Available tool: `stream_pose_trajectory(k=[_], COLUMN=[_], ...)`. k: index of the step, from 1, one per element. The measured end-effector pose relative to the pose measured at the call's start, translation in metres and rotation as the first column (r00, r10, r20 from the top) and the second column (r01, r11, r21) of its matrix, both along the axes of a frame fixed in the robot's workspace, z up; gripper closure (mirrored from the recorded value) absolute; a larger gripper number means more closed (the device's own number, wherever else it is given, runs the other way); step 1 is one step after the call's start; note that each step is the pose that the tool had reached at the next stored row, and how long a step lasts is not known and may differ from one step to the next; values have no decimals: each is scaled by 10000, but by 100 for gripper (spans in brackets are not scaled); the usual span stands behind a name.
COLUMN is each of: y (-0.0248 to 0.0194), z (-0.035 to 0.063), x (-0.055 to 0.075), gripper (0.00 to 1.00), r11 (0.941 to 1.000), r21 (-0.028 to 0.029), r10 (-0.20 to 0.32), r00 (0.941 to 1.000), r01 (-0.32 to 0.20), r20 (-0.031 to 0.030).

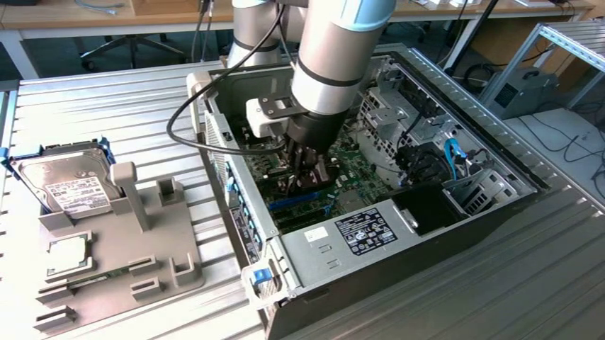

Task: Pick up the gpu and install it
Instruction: 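Insert the gpu into the slot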

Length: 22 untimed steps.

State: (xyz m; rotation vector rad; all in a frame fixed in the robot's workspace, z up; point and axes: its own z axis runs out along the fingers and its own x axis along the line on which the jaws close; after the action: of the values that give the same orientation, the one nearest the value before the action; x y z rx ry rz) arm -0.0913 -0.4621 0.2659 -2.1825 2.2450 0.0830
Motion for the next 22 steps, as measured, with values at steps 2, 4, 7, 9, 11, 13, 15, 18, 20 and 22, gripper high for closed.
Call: stream_pose_trajectory(k=[2, 4, 7, 9, 11, 13, 15, 18, 20, 22], y=[0, 0, 0, 0, 0, 0, 0, 0, -1, 0], z=[-9, -19, -49, -76, -94, -105, -113, -134, -152, -155], x=[-1, -1, -1, -1, -1, -1, -1, -1, -1, -1], gripper=[73, 73, 73, 73, 73, 73, 73, 73, 73, 73], r11=[10000, 10000, 10000, 10000, 10000, 10000, 10000, 10000, 10000, 10000], r21=[-1, 1, 0, 0, 0, -1, 0, -2, -5, -1], r10=[-6, -8, -23, -41, -52, -55, -55, -55, -55, -55], r00=[10000, 10000, 10000, 10000, 10000, 10000, 10000, 10000, 10000, 10000], r01=[6, 8, 23, 41, 52, 55, 55, 55, 55, 55], r20=[0, 0, -1, 0, 0, -1, 0, -1, -2, -1])
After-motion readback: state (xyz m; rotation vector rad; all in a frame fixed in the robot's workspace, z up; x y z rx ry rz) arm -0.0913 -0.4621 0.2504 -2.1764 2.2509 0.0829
